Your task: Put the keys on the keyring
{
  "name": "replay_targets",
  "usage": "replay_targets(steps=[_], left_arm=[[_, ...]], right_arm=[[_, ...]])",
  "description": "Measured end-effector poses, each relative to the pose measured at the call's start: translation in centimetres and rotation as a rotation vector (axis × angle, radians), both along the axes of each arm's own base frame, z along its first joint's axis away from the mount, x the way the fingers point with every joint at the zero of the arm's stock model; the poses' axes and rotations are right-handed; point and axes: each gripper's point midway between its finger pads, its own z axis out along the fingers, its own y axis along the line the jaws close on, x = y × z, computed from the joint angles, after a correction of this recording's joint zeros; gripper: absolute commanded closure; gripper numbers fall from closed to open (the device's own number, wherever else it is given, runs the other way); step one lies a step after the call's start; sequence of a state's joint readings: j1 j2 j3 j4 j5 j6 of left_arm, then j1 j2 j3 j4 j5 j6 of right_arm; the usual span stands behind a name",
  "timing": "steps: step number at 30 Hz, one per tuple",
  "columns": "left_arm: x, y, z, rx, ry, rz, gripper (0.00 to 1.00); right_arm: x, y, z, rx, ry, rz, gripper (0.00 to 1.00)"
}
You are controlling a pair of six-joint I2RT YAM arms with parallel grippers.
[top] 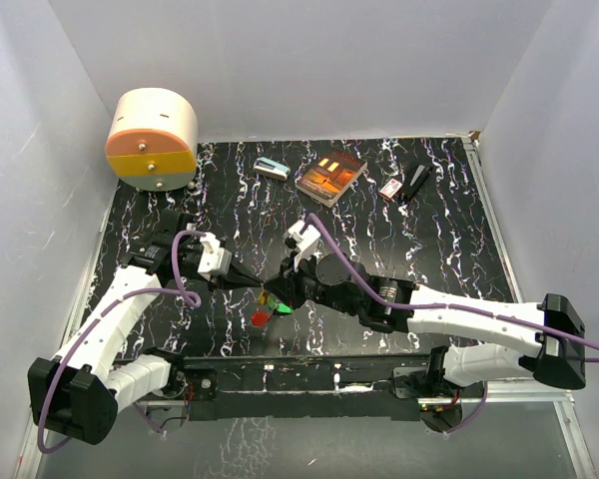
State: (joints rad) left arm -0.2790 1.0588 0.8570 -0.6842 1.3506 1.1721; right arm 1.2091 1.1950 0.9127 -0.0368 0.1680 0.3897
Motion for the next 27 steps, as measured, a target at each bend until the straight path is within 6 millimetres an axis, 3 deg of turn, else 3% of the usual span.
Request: replay_targets(steps=[10, 27], left_arm=[[0.4, -0.2, 0.5, -0.014, 0.023, 0.009, 1.0], [-0.1, -0.5, 1.7, -0.057, 0.095, -0.012, 1.0]], right_arm=[[-0.1, -1.1, -1.3, -0.015, 0.044, -0.039, 0.92], [0.5, -1.7, -1.4, 0.011, 0.038, -0.092, 0.92]])
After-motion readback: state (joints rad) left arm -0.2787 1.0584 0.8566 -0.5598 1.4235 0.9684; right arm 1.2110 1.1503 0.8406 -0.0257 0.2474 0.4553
